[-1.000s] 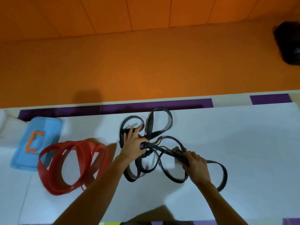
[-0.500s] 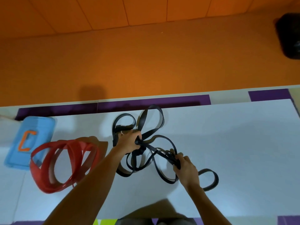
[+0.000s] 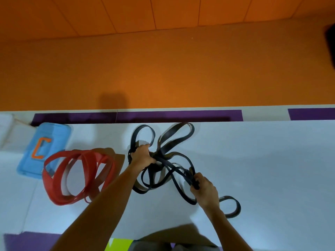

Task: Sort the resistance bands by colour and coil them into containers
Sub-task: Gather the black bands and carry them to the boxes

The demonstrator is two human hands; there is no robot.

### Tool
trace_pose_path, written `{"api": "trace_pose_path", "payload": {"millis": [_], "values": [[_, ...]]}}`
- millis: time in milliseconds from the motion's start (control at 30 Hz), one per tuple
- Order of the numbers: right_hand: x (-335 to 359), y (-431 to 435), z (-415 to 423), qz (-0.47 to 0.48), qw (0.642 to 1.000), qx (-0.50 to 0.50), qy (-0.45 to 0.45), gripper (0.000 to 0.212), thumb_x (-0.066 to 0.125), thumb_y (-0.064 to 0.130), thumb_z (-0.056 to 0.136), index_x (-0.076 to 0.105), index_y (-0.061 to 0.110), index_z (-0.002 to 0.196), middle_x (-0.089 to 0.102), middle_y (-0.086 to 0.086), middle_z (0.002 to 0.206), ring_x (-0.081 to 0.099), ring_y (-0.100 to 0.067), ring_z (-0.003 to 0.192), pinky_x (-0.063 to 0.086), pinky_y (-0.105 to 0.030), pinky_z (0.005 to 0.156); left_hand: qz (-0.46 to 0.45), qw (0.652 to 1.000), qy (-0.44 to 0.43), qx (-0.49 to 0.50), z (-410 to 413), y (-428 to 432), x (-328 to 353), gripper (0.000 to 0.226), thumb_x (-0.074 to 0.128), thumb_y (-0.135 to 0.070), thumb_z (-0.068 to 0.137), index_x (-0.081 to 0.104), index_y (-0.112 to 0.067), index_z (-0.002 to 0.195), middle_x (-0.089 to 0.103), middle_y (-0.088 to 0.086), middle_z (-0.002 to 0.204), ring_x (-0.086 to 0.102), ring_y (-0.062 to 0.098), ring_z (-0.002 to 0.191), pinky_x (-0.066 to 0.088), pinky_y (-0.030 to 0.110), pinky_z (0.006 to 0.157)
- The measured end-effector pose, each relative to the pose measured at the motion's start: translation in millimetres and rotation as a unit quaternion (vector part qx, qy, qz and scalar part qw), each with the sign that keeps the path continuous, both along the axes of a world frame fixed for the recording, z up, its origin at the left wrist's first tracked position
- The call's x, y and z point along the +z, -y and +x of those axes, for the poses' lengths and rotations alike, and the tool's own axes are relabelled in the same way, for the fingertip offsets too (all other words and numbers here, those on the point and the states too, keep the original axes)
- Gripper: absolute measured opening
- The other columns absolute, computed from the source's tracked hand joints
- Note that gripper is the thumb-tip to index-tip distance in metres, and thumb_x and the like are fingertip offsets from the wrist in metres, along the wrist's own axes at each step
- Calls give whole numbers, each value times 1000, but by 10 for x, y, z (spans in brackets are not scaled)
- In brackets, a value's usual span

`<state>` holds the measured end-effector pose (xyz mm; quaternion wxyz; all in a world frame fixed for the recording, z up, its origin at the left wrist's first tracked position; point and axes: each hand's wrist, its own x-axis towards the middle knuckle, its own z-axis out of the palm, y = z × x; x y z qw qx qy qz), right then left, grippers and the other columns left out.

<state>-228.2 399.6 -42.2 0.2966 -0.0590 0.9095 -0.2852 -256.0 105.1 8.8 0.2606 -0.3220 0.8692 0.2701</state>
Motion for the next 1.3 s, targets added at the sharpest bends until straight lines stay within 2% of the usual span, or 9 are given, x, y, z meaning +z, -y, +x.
{"api": "trace_pose_path", "payload": {"millis": [100,267,367,467,600,800,933,1067,1300], "values": [[-15,-10,13,0,1000,-3,-3,23,66,28,95,59,25,117,65,8,97,65,-22,79,57,-37,72,-63,994,32,-88,-83,-62,19,50,85,-33,86,68,-12,128,64,10,129,61,35,127,43,53,112],[-44,-22,33,0,1000,-2,-11,29,68,31,95,59,25,122,65,8,103,66,-21,80,57,-36,73,-248,937,78,-234,-74,-131,39,54,72,-61,90,69,-27,132,33,5,160,31,31,146,27,60,122],[-55,-14,47,-2,1000,-19,-6,32,69,30,96,56,23,124,64,3,108,67,-23,83,59,-37,75,-114,979,61,-159,-52,45,13,51,80,-52,86,65,-31,130,33,4,158,22,40,154,16,66,125],[-49,39,124,-14,999,-37,-2,35,68,27,97,49,22,125,55,1,113,67,-23,85,61,-36,75,31,996,24,-77,5,223,44,60,85,-36,86,60,-25,139,58,9,143,47,38,139,41,52,116],[-39,189,255,-41,996,-70,29,34,65,21,100,48,26,128,52,3,117,65,-22,92,62,-37,78,-19,992,13,-120,108,150,65,52,78,-33,91,62,-27,140,65,7,134,51,37,131,47,51,110],[98,426,214,-170,946,-239,139,28,63,1,93,57,28,98,70,-5,91,72,-26,80,64,-50,72,21,985,-30,-166,166,88,234,20,67,-9,92,76,-11,110,75,12,103,70,33,100,55,38,86],[377,545,133,-266,912,-274,149,27,63,2,98,63,30,99,75,-2,95,77,-23,85,65,-39,72,93,984,-119,-90,356,-51,327,13,73,-4,91,79,-5,103,76,14,94,72,32,92,52,34,82],[785,646,46,-344,890,-275,114,29,65,4,98,67,32,104,74,1,96,78,-21,75,60,-29,58,168,958,-227,53,675,-316,480,15,75,-5,92,78,-8,106,76,11,89,70,34,85,54,38,77],[1435,835,65,-371,912,-176,14,34,67,4,99,68,35,112,74,2,97,75,-15,77,58,-23,62,239,880,-360,198,1224,-391,1038,13,74,-15,98,75,-13,111,75,18,96,71,44,94,57,64,85]]}}
